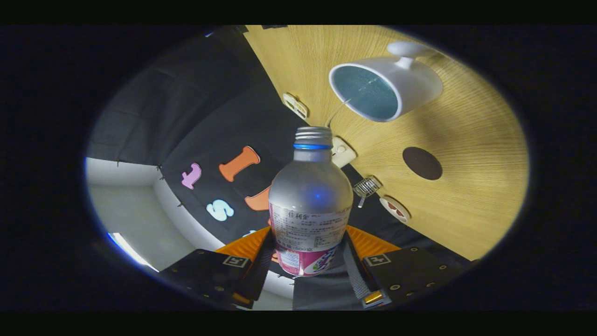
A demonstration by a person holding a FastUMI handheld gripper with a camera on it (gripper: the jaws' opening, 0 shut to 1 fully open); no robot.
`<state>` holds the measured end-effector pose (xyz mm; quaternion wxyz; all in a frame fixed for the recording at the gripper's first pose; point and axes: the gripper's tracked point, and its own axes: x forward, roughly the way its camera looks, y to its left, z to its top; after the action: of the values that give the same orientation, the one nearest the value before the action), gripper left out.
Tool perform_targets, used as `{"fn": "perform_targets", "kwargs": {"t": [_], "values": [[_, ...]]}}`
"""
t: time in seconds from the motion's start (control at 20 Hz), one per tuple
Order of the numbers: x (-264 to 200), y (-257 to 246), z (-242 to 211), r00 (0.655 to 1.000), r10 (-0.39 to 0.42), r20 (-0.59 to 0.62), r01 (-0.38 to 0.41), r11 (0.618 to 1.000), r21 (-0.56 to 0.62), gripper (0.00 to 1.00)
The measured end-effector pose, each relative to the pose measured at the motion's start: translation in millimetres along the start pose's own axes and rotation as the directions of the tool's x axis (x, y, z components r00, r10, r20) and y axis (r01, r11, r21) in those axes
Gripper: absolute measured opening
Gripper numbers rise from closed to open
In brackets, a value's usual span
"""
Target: Take the bottle from table, then pour the juice into the cup, finally place the bottle on the coaster
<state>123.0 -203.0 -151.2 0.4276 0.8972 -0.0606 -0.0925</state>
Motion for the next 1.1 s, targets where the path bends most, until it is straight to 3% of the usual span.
{"fn": "perform_targets", "kwargs": {"t": [0.7, 0.95, 1.1], "values": [[-1, -9, 15, 0.999, -0.011, 0.039, 0.011, 1.0, -0.009, 0.74], [-1, -34, 16, 0.995, -0.086, 0.052, 0.093, 0.983, -0.161, 0.74], [0, -50, 17, 0.988, -0.136, 0.067, 0.15, 0.935, -0.322, 0.74]]}}
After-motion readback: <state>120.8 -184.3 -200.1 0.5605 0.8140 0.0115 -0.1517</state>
